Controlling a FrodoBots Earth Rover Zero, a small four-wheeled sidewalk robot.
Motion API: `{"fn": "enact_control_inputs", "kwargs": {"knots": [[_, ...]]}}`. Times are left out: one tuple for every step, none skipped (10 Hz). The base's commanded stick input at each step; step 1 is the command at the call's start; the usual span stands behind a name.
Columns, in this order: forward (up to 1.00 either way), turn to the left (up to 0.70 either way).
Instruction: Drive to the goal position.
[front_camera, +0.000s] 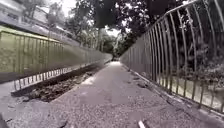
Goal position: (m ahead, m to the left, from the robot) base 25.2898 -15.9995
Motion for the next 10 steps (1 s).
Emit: {"fn": "enact_control_inputs", "kwargs": {"knots": [[1.0, -0.21], [1.0, 0.0], [1.0, 0.0], [1.0, 0.0], [1.0, 0.0], [1.0, 0.0], [1.0, 0.0], [1.0, 0.0], [1.0, 0.0], [1.0, 0.0]]}}
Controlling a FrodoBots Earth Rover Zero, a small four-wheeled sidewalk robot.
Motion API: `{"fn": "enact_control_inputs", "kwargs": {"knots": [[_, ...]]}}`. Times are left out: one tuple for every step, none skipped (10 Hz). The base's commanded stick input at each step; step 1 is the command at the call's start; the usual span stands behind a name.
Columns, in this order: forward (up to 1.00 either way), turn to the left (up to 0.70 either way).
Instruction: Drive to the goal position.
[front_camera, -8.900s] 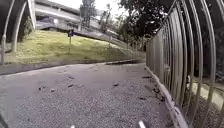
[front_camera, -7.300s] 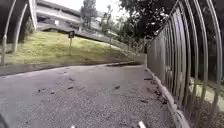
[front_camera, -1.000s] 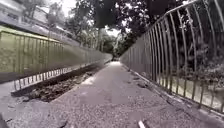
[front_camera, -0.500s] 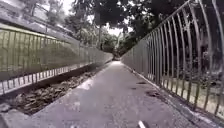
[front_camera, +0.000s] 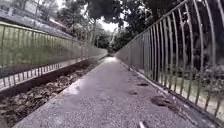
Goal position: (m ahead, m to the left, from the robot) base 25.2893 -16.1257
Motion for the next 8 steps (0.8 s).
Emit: {"fn": "enact_control_inputs", "kwargs": {"knots": [[1.0, 0.0], [1.0, 0.0], [1.0, 0.0], [1.0, -0.38], [1.0, -0.37], [1.0, 0.0], [1.0, 0.0], [1.0, 0.0]]}}
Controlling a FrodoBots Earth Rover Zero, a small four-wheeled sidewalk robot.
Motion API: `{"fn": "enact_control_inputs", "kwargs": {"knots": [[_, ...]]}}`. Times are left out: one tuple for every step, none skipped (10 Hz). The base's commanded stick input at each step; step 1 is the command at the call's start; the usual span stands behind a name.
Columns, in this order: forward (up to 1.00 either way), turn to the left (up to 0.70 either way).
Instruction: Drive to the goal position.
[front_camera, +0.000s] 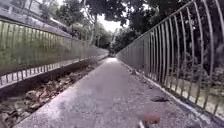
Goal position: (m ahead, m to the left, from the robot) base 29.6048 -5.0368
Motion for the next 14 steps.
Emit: {"fn": "enact_control_inputs", "kwargs": {"knots": [[1.0, 0.0], [1.0, 0.0], [1.0, 0.0], [1.0, 0.0], [1.0, 0.0], [1.0, 0.0], [1.0, 0.0], [1.0, 0.0], [1.0, 0.0], [1.0, 0.0], [1.0, 0.0], [1.0, 0.0], [1.0, 0.0], [1.0, -0.01]]}}
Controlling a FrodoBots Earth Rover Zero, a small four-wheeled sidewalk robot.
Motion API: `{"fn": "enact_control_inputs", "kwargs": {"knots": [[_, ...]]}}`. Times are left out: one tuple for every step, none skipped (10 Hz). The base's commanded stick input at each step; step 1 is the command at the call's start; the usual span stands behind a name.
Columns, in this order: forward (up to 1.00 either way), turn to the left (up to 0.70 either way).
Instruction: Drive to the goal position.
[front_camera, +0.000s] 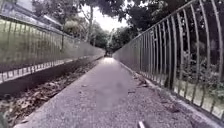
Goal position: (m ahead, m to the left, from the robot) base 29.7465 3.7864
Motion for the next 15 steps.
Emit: {"fn": "enact_control_inputs", "kwargs": {"knots": [[1.0, -0.03], [1.0, -0.33], [1.0, -0.17], [1.0, 0.0], [1.0, 0.0], [1.0, 0.0], [1.0, 0.0], [1.0, 0.0], [1.0, 0.0], [1.0, 0.0], [1.0, 0.0], [1.0, 0.0], [1.0, 0.0], [1.0, 0.0], [1.0, 0.0]]}}
